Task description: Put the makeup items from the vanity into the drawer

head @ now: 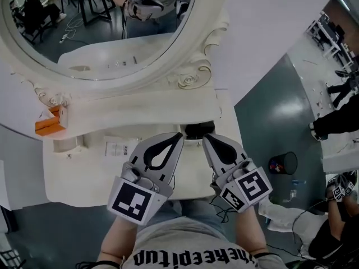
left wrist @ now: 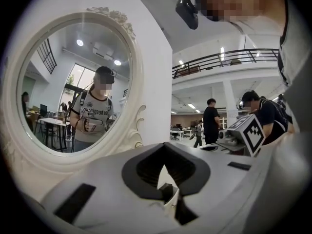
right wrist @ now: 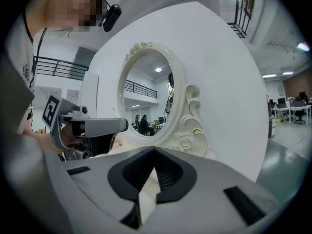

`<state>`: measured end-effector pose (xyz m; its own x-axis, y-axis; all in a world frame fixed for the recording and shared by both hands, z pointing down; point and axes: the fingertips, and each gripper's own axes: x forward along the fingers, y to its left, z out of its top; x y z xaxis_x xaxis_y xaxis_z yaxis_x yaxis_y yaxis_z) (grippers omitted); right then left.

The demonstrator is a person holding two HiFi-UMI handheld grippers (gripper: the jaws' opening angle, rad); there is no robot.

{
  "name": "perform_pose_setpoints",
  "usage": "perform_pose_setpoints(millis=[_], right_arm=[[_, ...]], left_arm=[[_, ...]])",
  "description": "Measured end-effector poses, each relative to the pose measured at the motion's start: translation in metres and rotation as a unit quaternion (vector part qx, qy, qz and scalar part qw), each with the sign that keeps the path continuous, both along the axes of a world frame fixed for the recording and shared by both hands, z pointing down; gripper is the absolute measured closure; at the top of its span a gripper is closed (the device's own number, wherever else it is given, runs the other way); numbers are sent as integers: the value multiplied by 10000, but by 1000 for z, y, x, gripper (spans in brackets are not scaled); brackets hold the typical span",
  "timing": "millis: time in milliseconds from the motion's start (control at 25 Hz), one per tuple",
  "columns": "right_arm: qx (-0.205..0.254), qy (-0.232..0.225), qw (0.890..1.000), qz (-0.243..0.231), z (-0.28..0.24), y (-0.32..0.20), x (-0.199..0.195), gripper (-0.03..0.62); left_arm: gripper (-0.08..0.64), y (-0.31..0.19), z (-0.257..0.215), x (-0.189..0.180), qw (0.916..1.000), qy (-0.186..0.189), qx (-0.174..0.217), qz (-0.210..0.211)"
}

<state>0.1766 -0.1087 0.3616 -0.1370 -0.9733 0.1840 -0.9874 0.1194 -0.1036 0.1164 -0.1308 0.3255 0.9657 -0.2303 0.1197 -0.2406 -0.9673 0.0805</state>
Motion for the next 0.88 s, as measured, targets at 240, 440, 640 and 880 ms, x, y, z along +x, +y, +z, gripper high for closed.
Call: perform_pose_setpoints(millis=[240,440,640,880], right_arm=[[220,-66,9992,332,-17,13,-2,581],[356,-87,9974,628,-26,24,-4,582],[512,-75,9946,900,-36,38,-9,583],[691,21,9902,1213,-46,51,-13,583]], left_arm=[[518,9,-3,6,9989,20,16,468],[518,17,-4,9,9965,43,36,835],[518,29,-7,11,9927,66,83,1204],[518,43,-8,11,9876,88,125,1562]])
